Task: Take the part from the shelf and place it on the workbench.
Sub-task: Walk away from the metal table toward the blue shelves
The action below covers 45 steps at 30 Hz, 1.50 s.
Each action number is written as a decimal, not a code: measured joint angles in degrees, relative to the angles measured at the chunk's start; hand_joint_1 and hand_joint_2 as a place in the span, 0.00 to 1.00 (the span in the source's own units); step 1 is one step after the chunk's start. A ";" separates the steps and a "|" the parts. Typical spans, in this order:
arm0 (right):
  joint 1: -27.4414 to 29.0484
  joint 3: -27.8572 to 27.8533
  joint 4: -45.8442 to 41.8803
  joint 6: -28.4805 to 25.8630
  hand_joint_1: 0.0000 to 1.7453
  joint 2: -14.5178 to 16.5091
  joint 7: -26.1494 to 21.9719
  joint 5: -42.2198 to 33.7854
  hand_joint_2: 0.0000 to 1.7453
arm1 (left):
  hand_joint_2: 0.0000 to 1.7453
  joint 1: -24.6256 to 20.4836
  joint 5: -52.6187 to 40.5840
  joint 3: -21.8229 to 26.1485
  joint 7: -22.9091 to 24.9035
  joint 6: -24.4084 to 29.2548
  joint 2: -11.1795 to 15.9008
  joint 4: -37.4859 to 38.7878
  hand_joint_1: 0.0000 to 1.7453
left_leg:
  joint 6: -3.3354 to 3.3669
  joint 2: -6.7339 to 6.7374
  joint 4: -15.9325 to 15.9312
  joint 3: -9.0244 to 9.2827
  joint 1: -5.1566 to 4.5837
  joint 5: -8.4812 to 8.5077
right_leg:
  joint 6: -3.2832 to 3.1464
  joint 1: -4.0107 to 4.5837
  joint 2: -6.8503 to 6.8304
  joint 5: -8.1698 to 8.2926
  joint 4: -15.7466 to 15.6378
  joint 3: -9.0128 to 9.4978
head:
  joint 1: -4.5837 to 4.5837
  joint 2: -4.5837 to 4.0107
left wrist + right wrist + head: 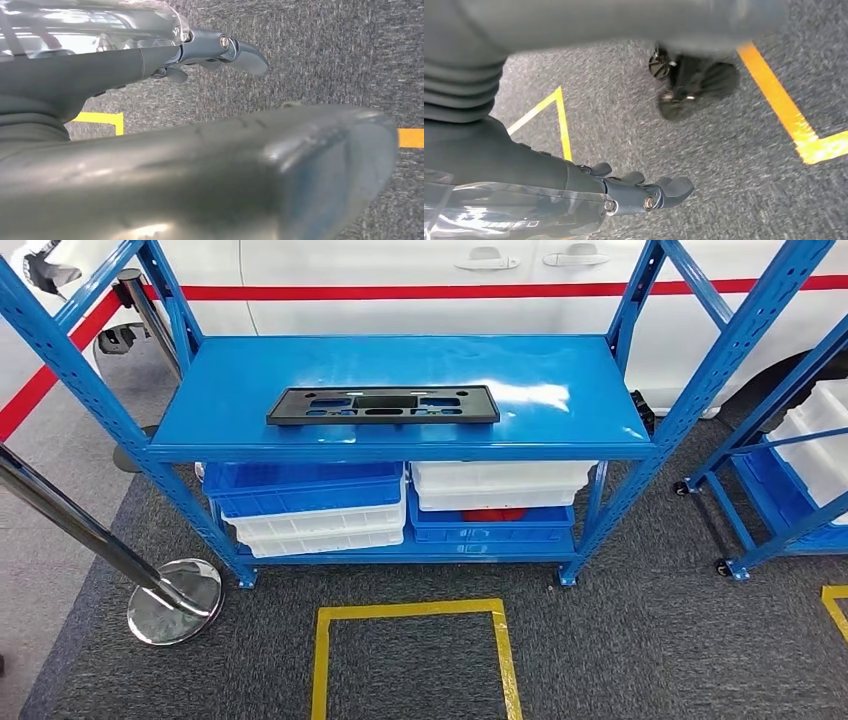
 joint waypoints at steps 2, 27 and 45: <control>-0.09 0.00 0.08 -0.92 0.00 0.33 0.57 0.03 0.50 | 0.00 -0.08 0.10 0.39 -0.23 -0.02 0.20 0.00 0.00 | -0.39 -0.35 1.23 -0.58 -0.29 -0.84 | -0.17 -0.29 0.47 1.43 -4.40 1.84 | -0.03 0.00; 2.91 15.67 -1.78 0.51 0.00 -0.61 -0.36 -12.41 1.00 | 1.00 1.96 10.50 3.01 -0.92 -3.73 -0.90 -1.76 0.00 | -1.49 -0.48 1.14 -0.87 -0.22 -0.90 | -1.82 0.47 0.66 1.15 -4.54 1.70 | -0.05 0.00; 7.96 45.48 -6.11 2.48 0.00 -2.10 -0.36 -32.59 0.00 | 0.00 6.53 16.14 -9.67 4.33 -5.95 -1.37 -6.27 0.00 | -1.47 -0.48 1.14 -0.87 -0.22 -0.93 | -1.81 0.47 0.66 1.16 -4.56 1.71 | -0.05 0.00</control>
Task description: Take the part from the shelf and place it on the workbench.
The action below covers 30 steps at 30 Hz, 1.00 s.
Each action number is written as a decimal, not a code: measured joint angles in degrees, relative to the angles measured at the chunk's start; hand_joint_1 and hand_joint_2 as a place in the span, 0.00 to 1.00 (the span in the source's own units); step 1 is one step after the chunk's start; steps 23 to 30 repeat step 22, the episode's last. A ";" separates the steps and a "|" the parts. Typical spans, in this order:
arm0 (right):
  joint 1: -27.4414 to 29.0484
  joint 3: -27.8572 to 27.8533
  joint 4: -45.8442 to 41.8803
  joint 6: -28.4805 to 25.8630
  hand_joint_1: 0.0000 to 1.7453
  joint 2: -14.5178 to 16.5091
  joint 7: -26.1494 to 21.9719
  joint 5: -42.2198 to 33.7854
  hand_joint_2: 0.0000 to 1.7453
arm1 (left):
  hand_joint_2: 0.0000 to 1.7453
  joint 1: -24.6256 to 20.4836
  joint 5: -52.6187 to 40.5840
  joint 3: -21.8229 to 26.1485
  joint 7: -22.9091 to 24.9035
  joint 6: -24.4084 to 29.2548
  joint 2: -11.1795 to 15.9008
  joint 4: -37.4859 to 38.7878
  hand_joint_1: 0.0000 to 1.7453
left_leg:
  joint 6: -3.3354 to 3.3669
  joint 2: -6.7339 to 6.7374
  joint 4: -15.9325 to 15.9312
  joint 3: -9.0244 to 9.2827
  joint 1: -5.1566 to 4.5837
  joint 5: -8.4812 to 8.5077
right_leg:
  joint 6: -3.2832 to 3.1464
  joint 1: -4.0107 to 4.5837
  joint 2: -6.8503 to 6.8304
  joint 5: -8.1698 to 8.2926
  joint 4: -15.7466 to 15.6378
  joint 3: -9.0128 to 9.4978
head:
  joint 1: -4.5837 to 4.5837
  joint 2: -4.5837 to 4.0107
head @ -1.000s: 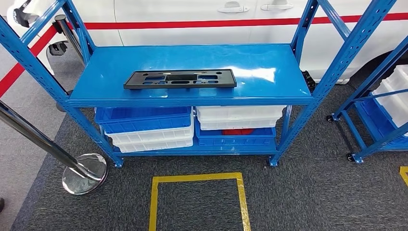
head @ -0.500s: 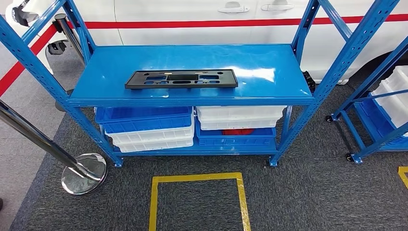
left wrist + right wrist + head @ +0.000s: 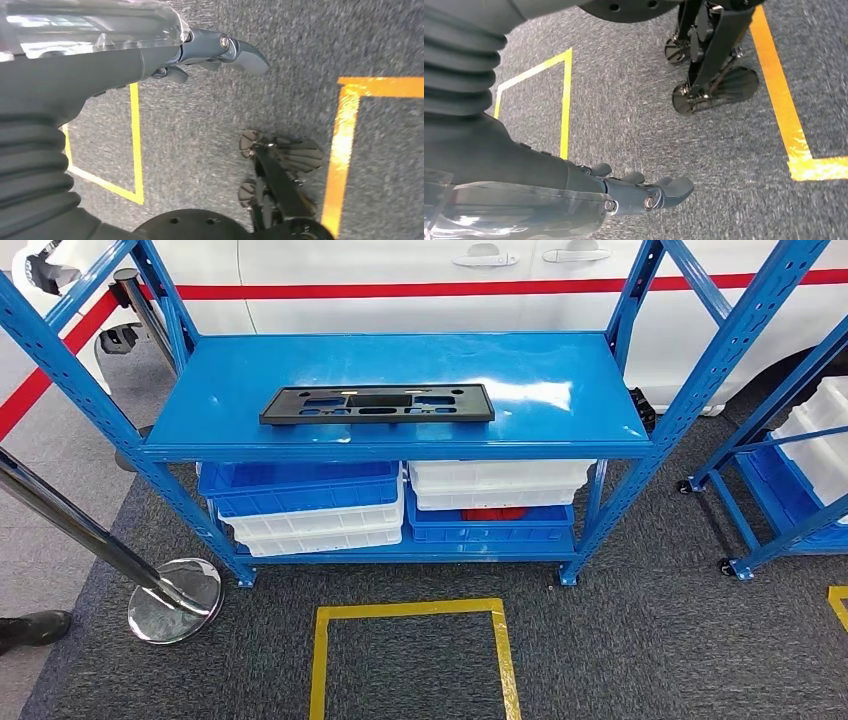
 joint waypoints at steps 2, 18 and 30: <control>0.57 3.33 -0.50 0.10 0.00 -0.15 0.00 -2.27 0.50 | 0.00 0.52 0.66 -1.51 0.60 -0.22 -0.04 -0.56 0.00 | -0.01 0.00 0.00 0.00 0.00 -0.01 | 0.00 0.00 0.00 0.00 0.00 0.00 | 0.00 0.00; 3.74 22.38 -3.30 1.33 0.00 -1.01 -0.02 -15.60 0.00 | 0.00 3.34 4.38 -9.99 4.09 -1.70 -0.38 -3.49 0.00 | -0.01 0.00 0.00 0.00 0.00 -0.03 | 0.02 0.00 0.00 -0.01 -0.01 0.00 | 0.00 0.00; 3.84 23.38 -3.49 1.39 0.00 -1.08 -0.02 -15.77 0.00 | 0.00 3.36 4.40 -10.55 4.09 -1.71 -0.39 -3.55 0.00 | -0.01 0.00 0.00 0.01 0.00 -0.03 | 0.02 0.00 0.00 -0.01 -0.01 0.01 | 0.00 0.00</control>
